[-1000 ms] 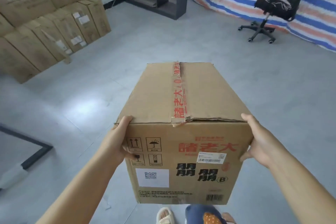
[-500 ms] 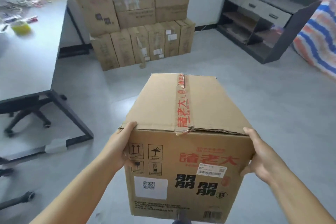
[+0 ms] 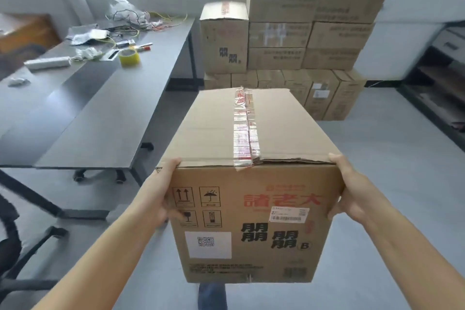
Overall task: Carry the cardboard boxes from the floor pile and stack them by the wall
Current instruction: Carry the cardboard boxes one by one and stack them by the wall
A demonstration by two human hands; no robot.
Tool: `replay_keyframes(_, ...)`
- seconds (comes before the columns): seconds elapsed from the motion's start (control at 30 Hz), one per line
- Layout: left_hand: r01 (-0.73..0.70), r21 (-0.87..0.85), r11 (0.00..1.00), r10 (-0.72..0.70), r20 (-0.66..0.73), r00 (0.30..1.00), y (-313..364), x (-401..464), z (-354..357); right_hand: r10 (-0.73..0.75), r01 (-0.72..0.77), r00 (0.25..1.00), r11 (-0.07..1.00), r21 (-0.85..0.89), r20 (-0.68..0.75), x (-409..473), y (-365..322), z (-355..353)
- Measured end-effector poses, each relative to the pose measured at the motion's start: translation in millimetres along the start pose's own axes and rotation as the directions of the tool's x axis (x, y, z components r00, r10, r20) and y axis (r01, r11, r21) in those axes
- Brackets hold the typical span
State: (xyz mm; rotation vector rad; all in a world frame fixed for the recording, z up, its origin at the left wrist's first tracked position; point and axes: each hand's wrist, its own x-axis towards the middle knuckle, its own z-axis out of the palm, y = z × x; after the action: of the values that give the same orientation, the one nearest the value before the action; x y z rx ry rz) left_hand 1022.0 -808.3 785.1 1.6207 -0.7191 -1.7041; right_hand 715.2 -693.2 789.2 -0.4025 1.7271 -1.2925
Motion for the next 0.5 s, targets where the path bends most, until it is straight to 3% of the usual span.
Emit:
replay_keyframes(0.27,-0.093,-0.007,0.996,0.093,0.051,0.994,160,132,25,-0.06,0.06,0.998,0.998,0.011,-0.013,125,-122,103)
replay_keyframes(0.5,-0.244,-0.126,0.962,0.253,0.064,0.965,253,207,69,-0.231,0.23,0.973,0.973,0.027,0.018,227,-218,142)
